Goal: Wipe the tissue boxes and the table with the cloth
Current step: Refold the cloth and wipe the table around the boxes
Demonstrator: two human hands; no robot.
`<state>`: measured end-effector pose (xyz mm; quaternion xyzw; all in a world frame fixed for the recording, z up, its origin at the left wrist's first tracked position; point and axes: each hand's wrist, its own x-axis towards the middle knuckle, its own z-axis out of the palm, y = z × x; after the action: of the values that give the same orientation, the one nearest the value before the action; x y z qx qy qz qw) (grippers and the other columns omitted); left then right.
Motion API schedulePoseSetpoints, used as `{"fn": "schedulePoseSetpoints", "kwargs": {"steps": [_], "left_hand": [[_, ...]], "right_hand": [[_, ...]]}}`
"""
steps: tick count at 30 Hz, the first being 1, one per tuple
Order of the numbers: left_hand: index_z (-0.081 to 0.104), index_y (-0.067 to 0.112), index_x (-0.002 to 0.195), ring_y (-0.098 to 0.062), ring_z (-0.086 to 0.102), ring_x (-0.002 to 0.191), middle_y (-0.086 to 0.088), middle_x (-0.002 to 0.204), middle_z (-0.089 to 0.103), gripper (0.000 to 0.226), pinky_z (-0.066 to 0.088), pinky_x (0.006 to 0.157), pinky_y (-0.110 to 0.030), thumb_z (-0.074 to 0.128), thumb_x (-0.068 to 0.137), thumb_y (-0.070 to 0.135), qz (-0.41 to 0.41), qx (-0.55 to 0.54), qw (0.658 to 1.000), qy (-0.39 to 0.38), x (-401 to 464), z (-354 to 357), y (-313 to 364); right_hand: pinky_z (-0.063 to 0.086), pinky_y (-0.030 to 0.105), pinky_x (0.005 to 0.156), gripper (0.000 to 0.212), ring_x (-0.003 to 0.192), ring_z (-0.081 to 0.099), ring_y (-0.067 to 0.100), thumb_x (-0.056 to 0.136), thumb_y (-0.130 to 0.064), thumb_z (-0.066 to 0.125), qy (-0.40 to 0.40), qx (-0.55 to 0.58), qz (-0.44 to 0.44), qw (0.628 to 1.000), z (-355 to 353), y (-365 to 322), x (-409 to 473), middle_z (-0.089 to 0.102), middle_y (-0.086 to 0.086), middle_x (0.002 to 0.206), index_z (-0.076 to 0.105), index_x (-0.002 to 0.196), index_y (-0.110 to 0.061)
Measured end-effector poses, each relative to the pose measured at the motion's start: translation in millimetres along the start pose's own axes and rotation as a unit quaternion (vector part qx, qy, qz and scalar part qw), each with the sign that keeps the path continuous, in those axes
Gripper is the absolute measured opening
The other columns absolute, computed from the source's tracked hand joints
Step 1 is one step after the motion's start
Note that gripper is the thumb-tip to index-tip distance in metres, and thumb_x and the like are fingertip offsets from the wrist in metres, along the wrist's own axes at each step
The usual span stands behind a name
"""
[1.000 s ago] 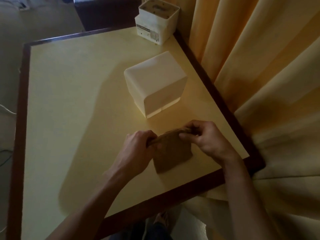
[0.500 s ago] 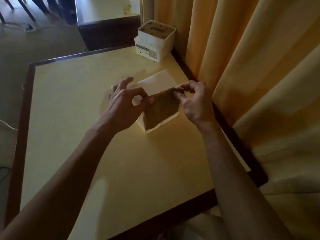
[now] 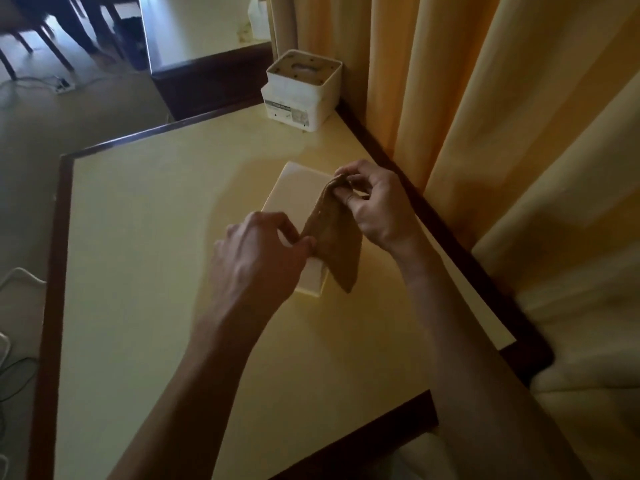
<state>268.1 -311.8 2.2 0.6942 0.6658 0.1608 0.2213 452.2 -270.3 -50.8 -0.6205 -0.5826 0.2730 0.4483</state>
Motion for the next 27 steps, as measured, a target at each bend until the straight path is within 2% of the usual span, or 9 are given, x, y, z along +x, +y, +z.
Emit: {"fn": "schedulePoseSetpoints", "kwargs": {"steps": [5,8,9,11,13,15,19,21,27], "left_hand": [[0.047,0.03,0.112,-0.024,0.063,0.089,-0.003,0.112,0.065,0.052,0.057,0.074,-0.04,0.071,0.082,0.063,-0.017,0.083,0.995,-0.06,-0.4,-17.1,-1.3],[0.044,0.028,0.124,-0.025,0.057,0.098,-0.003,0.116,0.057,0.052,0.051,0.075,-0.041,0.064,0.088,0.061,0.014,0.119,0.991,-0.052,29.5,-29.2,4.9],[0.046,0.028,0.132,-0.028,0.054,0.114,-0.006,0.131,0.054,0.052,0.05,0.087,-0.047,0.061,0.092,0.057,0.055,0.132,0.988,-0.051,46.2,-27.3,5.5],[0.043,0.028,0.146,-0.029,0.022,0.152,-0.005,0.164,0.027,0.053,0.022,0.119,-0.058,0.057,0.099,0.047,0.15,0.165,0.973,-0.063,76.6,-16.7,3.4],[0.04,0.025,0.152,-0.022,0.003,0.156,-0.003,0.169,0.015,0.048,0.001,0.123,-0.057,0.049,0.105,0.033,0.2,0.17,0.962,-0.075,99.0,-0.6,-4.9],[0.038,0.022,0.154,-0.017,0.004,0.156,-0.001,0.168,0.018,0.047,-0.005,0.124,-0.052,0.037,0.107,0.027,0.239,0.165,0.954,-0.076,108.8,15.7,-10.6],[0.033,0.021,0.157,-0.009,0.008,0.155,0.003,0.166,0.026,0.06,-0.002,0.127,-0.041,0.016,0.104,0.044,0.278,0.16,0.946,-0.046,102.0,36.8,-12.4],[0.033,0.022,0.157,-0.007,0.008,0.155,0.005,0.165,0.027,0.06,-0.003,0.127,-0.037,0.017,0.103,0.044,0.266,0.159,0.95,-0.036,101.7,40.2,-15.0],[0.035,0.021,0.156,-0.007,0.009,0.155,0.004,0.164,0.03,0.061,-0.001,0.127,-0.039,0.02,0.102,0.043,0.263,0.171,0.949,-0.035,103.7,39.7,-9.7]], "right_hand": [[0.04,-0.003,0.085,0.025,0.112,0.052,0.01,0.1,-0.018,0.064,0.121,-0.08,-0.031,0.989,29.3,-7.3,-20.1,0.054,0.012,0.13,0.063,0.122,-0.006],[0.046,0.017,0.103,0.046,0.131,0.049,0.013,0.107,-0.033,0.051,0.094,0.024,0.017,0.995,49.5,-9.1,-38.9,0.047,0.01,0.148,0.047,0.146,-0.01],[0.05,0.022,0.101,0.048,0.131,0.051,0.014,0.108,-0.037,0.046,0.081,0.075,0.026,0.994,56.7,-7.5,-43.7,0.048,0.008,0.147,0.042,0.15,-0.014],[0.056,0.033,0.097,0.05,0.13,0.054,0.018,0.11,-0.047,0.035,0.05,0.173,0.046,0.983,70.7,-5.7,-52.2,0.048,0.006,0.146,0.031,0.155,-0.027],[0.04,0.052,0.117,0.056,0.153,0.029,0.021,0.108,-0.059,0.027,0.027,0.231,0.074,0.97,81.9,-3.8,-56.7,0.026,-0.004,0.166,0.012,0.16,-0.046],[0.014,0.051,0.128,0.053,0.157,-0.002,0.003,0.109,-0.055,0.024,0.026,0.252,0.08,0.964,89.1,-2.3,-58.7,0.003,-0.02,0.17,0.002,0.157,-0.055],[0.008,0.052,0.129,0.051,0.156,-0.003,-0.001,0.111,-0.042,0.022,0.069,0.301,0.065,0.949,101.2,-2.7,-61.5,0.001,-0.041,0.161,0.002,0.139,-0.079],[0.007,0.053,0.129,0.055,0.156,-0.001,0.001,0.112,-0.034,0.022,0.096,0.307,0.062,0.945,106.8,-3.5,-59.4,0.002,-0.044,0.158,0.002,0.14,-0.077],[0.006,0.052,0.129,0.047,0.158,0.003,0.007,0.11,-0.037,0.022,0.107,0.352,0.073,0.927,109.6,1.5,-40.9,0.005,-0.007,0.172,0.006,0.152,-0.049]]}}
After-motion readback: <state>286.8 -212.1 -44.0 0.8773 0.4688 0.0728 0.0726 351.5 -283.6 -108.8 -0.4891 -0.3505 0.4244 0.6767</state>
